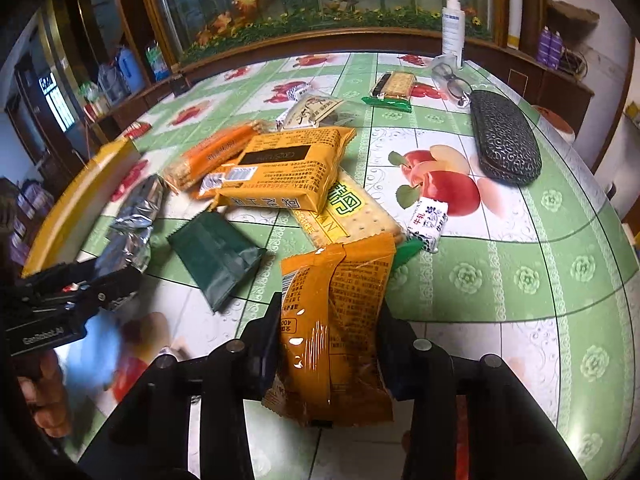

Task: Organize snacks
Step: 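Grasp the silver foil packet with the left gripper while the right grasps an orange pack, then carry both packs into the yellow tray and open both grippers to release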

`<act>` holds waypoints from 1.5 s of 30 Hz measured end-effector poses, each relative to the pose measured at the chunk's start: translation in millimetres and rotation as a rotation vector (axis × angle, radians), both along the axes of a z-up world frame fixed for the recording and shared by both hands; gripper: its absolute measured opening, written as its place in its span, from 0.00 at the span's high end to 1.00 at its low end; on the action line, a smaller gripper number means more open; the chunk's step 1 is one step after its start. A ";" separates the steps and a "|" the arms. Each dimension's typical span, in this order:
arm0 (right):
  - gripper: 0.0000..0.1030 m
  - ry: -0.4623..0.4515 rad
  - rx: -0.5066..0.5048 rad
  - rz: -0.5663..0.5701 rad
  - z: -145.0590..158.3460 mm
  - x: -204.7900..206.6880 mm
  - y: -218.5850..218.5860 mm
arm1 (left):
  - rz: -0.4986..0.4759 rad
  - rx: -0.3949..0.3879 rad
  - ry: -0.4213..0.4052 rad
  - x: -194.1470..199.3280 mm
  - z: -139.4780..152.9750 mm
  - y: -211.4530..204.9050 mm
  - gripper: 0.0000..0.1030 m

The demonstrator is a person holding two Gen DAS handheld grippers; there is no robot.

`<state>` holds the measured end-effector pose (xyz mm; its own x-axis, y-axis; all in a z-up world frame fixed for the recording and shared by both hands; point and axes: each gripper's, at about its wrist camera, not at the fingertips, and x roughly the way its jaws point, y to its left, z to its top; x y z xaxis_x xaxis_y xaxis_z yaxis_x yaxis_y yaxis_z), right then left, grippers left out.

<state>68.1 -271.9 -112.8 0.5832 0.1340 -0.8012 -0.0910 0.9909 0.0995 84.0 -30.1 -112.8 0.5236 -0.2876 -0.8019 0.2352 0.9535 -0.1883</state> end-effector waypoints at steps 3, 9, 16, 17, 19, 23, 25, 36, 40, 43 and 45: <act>0.59 -0.032 0.041 -0.008 11.3 -9.7 -4.2 | 0.002 -0.018 -0.007 -5.6 4.1 3.7 0.39; 0.59 -0.071 0.062 0.014 30.8 -22.0 4.4 | 0.009 0.045 -0.088 -23.9 25.4 1.7 0.39; 0.59 -0.093 0.078 0.073 42.7 -26.1 30.5 | 0.030 0.053 -0.142 -36.4 42.6 15.0 0.39; 0.59 -0.097 0.080 0.082 44.5 -26.2 35.1 | 0.038 0.053 -0.146 -37.3 44.5 18.0 0.39; 0.59 -0.101 0.083 0.100 47.5 -26.4 43.7 | 0.059 0.056 -0.155 -38.6 48.3 26.2 0.39; 0.59 -0.109 0.092 0.152 52.7 -24.9 67.6 | 0.108 0.087 -0.181 -42.9 55.0 40.0 0.39; 0.59 -0.111 0.094 0.171 53.9 -24.2 76.8 | 0.137 0.107 -0.194 -44.2 58.2 48.9 0.39; 0.59 -0.098 0.115 0.309 55.2 -11.9 147.6 | 0.306 0.146 -0.224 -45.2 67.6 112.1 0.39; 0.59 -0.096 0.133 0.366 57.6 -3.8 177.6 | 0.376 0.156 -0.222 -43.2 66.9 141.0 0.39; 0.60 -0.091 0.155 0.419 58.1 4.7 205.8 | 0.432 0.149 -0.201 -40.4 62.1 166.5 0.39; 0.60 -0.076 0.171 0.457 55.6 12.2 228.8 | 0.456 0.153 -0.187 -38.1 59.3 179.0 0.39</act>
<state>80.3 -43.1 -57.2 0.4900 0.5156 -0.7028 -0.5255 0.8180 0.2338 45.9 148.9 -53.5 0.7072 0.1166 -0.6973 -0.1945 0.9803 -0.0334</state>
